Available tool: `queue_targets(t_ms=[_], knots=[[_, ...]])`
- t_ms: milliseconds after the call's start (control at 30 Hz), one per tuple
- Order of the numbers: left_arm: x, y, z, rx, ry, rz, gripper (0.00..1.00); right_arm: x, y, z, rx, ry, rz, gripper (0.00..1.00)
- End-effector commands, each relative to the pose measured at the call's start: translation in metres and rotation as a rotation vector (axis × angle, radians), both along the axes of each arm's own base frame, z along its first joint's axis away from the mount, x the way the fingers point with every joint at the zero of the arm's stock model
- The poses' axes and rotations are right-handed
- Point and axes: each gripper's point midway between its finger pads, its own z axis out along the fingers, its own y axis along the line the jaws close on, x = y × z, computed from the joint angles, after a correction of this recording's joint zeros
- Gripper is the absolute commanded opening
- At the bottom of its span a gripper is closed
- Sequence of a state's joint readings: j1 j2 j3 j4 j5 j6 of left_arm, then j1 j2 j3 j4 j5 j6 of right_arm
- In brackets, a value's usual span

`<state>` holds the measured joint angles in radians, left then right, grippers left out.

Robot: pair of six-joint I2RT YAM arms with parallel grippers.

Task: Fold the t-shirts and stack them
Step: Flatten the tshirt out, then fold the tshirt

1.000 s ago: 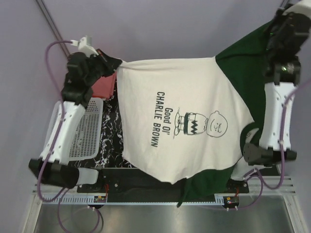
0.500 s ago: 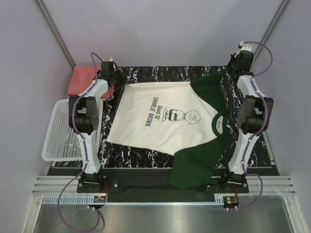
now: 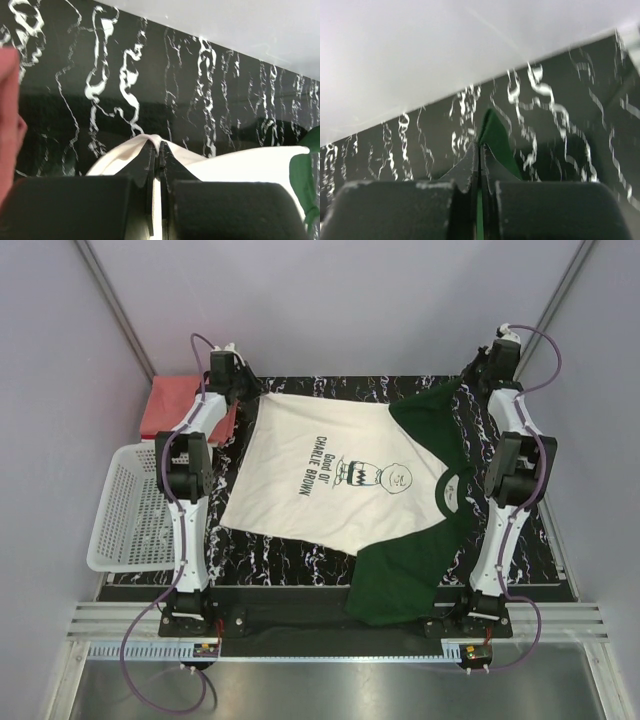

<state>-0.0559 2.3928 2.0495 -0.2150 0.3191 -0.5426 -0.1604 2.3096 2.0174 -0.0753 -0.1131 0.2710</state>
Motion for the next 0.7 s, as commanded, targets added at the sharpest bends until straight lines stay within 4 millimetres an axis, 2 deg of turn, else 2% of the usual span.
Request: queue_targets(t_ms=[0, 33, 67, 100, 133, 167, 200, 233, 267, 300, 367, 400, 433, 467, 500, 533, 567, 600, 633, 667], knots=[[0.020, 0.015, 0.017, 0.013, -0.095, -0.011, 0.00, -0.031, -0.005, 0.055, 0.087, -0.033, -0.100, 0.00], [0.023, 0.019, 0.019, 0.010, -0.104, -0.009, 0.00, -0.041, -0.002, 0.070, 0.093, -0.046, -0.101, 0.00], [0.024, 0.018, 0.019, 0.004, -0.108, -0.016, 0.00, -0.048, -0.001, 0.074, 0.108, -0.044, -0.113, 0.00], [0.025, 0.021, 0.018, -0.001, -0.109, -0.014, 0.00, -0.059, -0.004, 0.060, 0.114, -0.008, -0.143, 0.00], [0.028, 0.020, 0.024, -0.003, -0.128, -0.019, 0.00, -0.070, -0.004, 0.074, 0.120, -0.017, -0.155, 0.00], [0.029, 0.017, 0.027, -0.010, -0.143, -0.037, 0.00, -0.077, -0.002, 0.075, 0.137, -0.009, -0.167, 0.00], [0.031, 0.015, 0.031, -0.016, -0.159, -0.050, 0.00, -0.086, -0.002, 0.068, 0.146, 0.015, -0.175, 0.00], [0.034, 0.013, 0.036, -0.021, -0.190, -0.061, 0.00, -0.095, 0.002, 0.080, 0.152, 0.004, -0.172, 0.00], [0.034, 0.010, 0.039, -0.032, -0.204, -0.077, 0.00, -0.101, 0.003, 0.081, 0.175, 0.006, -0.183, 0.00], [0.036, 0.009, 0.041, -0.035, -0.216, -0.083, 0.00, -0.115, 0.006, 0.077, 0.190, 0.023, -0.187, 0.00], [0.037, 0.007, 0.041, -0.044, -0.216, -0.092, 0.00, -0.127, 0.012, 0.070, 0.232, 0.044, -0.189, 0.00], [0.038, 0.007, 0.041, -0.048, -0.212, -0.096, 0.00, -0.139, 0.017, 0.049, 0.255, 0.094, -0.188, 0.00], [0.037, 0.006, 0.040, -0.051, -0.210, -0.105, 0.00, -0.148, 0.020, 0.052, 0.273, 0.089, -0.189, 0.00], [0.035, 0.005, 0.040, -0.055, -0.205, -0.109, 0.00, -0.154, 0.024, 0.046, 0.307, 0.103, -0.192, 0.00], [0.032, 0.004, 0.038, -0.061, -0.194, -0.111, 0.00, -0.166, 0.032, 0.025, 0.331, 0.152, -0.179, 0.00], [0.030, 0.003, 0.037, -0.063, -0.191, -0.123, 0.00, -0.174, 0.035, 0.028, 0.350, 0.149, -0.178, 0.00], [0.028, 0.002, 0.041, -0.061, -0.194, -0.129, 0.00, -0.184, 0.037, 0.013, 0.354, 0.182, -0.187, 0.00], [0.026, 0.003, 0.038, -0.052, -0.186, -0.131, 0.00, -0.190, 0.035, 0.011, 0.352, 0.187, -0.200, 0.00], [0.023, 0.003, 0.035, -0.049, -0.169, -0.134, 0.00, -0.196, 0.035, 0.018, 0.352, 0.169, -0.208, 0.00], [0.021, 0.003, 0.037, -0.044, -0.170, -0.137, 0.00, -0.204, 0.035, 0.011, 0.345, 0.184, -0.213, 0.00]])
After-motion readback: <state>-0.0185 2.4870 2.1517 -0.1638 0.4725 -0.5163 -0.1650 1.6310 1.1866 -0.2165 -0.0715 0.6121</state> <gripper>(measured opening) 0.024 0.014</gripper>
